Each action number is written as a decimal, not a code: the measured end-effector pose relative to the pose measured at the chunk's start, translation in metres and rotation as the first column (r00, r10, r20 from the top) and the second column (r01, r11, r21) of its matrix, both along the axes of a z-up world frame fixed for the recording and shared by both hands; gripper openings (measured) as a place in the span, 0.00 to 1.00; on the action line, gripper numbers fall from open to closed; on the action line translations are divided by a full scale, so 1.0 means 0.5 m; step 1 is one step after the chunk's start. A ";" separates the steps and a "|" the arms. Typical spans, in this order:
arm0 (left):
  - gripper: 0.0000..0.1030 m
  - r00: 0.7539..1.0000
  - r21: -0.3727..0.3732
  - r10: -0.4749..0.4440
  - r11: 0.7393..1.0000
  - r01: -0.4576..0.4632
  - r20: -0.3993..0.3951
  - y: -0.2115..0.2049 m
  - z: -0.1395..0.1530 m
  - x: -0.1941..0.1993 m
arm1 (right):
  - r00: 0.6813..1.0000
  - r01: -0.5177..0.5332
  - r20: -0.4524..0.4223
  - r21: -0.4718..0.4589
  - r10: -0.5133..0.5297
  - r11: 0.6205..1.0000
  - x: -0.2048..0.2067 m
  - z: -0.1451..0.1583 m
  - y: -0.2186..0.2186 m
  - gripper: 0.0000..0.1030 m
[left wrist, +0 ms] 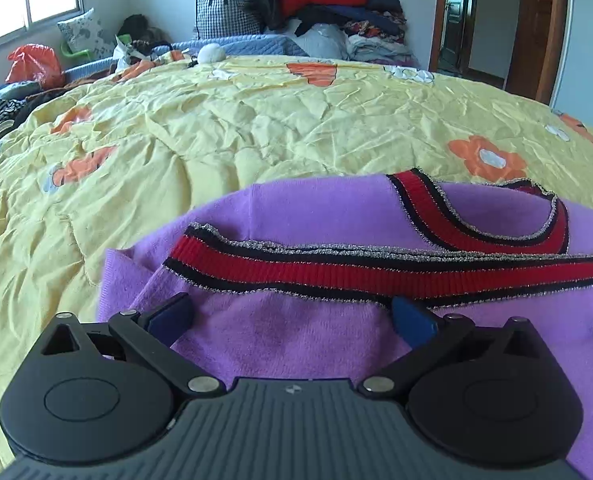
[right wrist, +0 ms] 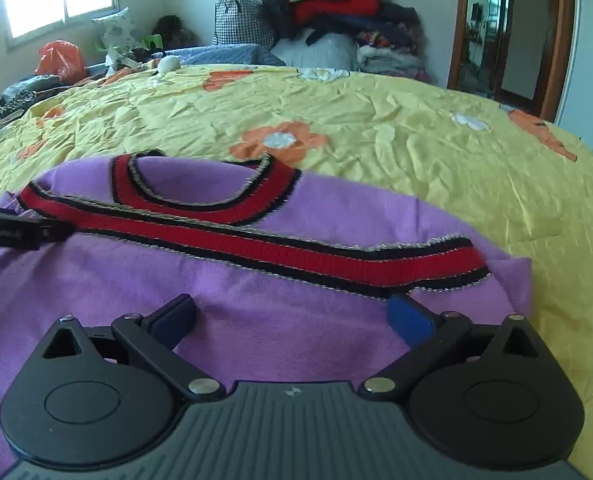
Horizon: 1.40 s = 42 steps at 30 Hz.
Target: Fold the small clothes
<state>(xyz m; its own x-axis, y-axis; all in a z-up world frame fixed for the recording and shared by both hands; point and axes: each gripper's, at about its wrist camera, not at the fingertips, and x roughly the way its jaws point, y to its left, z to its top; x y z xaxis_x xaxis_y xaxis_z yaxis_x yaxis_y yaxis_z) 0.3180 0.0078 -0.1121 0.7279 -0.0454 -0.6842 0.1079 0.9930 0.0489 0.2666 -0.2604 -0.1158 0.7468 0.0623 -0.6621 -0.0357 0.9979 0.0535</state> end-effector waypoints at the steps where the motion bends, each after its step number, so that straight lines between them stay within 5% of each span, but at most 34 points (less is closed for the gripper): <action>1: 1.00 1.000 -0.006 -0.002 1.000 0.002 0.001 0.002 -0.001 0.001 | 1.000 -0.001 -0.001 0.002 0.001 1.000 0.002 -0.001 -0.007 1.00; 15: 1.00 1.000 -0.020 -0.016 1.000 0.017 0.016 0.020 0.001 0.002 | 0.994 0.110 0.000 -0.020 -0.110 0.994 0.009 0.004 -0.043 1.00; 18: 1.00 1.000 -0.017 -0.014 1.000 0.015 0.017 0.028 0.001 0.000 | 0.990 0.138 -0.005 -0.140 -0.140 0.980 0.008 0.020 0.005 1.00; 21: 1.00 1.000 -0.024 0.003 1.000 -0.003 0.016 0.041 -0.002 0.005 | 0.995 0.079 0.072 -0.243 -0.063 0.967 0.000 0.006 0.024 1.00; 24: 1.00 0.999 -0.031 0.034 0.999 -0.034 0.015 0.055 -0.003 0.005 | 0.994 0.106 -0.007 0.007 -0.106 0.994 0.022 0.002 -0.066 1.00; 33: 1.00 0.998 -0.044 0.065 0.997 -0.064 0.025 0.096 -0.001 -0.030 | 0.981 0.192 0.001 -0.020 -0.192 0.981 0.002 -0.002 -0.095 1.00; 37: 1.00 0.998 -0.017 0.065 0.998 -0.065 0.014 0.109 0.006 -0.044 | 0.990 0.139 -0.036 -0.008 -0.139 0.990 -0.004 0.014 -0.092 1.00; 42: 1.00 0.998 -0.201 0.062 0.977 -0.066 -0.025 0.195 0.022 -0.155 | 0.979 0.175 0.109 -0.026 -0.171 0.984 -0.206 0.064 -0.087 1.00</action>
